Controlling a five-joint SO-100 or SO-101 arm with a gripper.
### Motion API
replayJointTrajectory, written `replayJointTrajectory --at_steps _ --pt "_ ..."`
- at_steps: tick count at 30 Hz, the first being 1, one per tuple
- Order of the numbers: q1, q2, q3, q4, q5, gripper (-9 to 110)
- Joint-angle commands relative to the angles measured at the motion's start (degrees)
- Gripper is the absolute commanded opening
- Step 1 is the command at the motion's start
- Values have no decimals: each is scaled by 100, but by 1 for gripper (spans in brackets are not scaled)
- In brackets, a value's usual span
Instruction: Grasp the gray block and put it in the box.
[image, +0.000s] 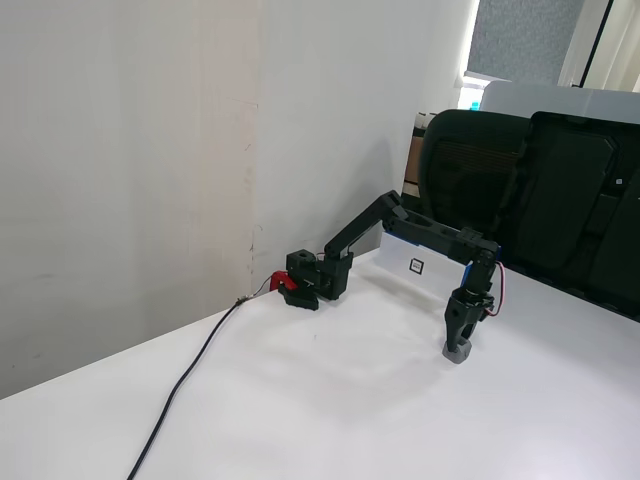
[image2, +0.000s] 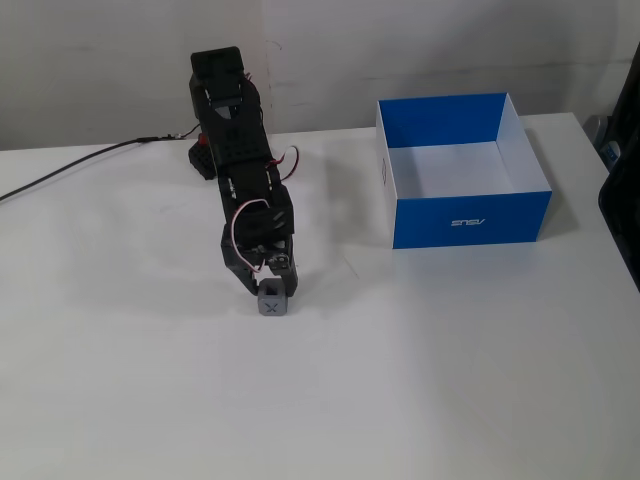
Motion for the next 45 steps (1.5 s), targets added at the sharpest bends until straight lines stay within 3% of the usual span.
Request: replayJointTrajectory --at_steps 1,9,15,29,45 --pt "18 141 -554 167 167 0" --pt "70 220 -1714 1204 1134 0" --pt "44 615 -1714 1310 1775 0" --pt "325 2206 -1389 1310 4474 0" --pt "1854 3296 -1301 1354 6196 0"
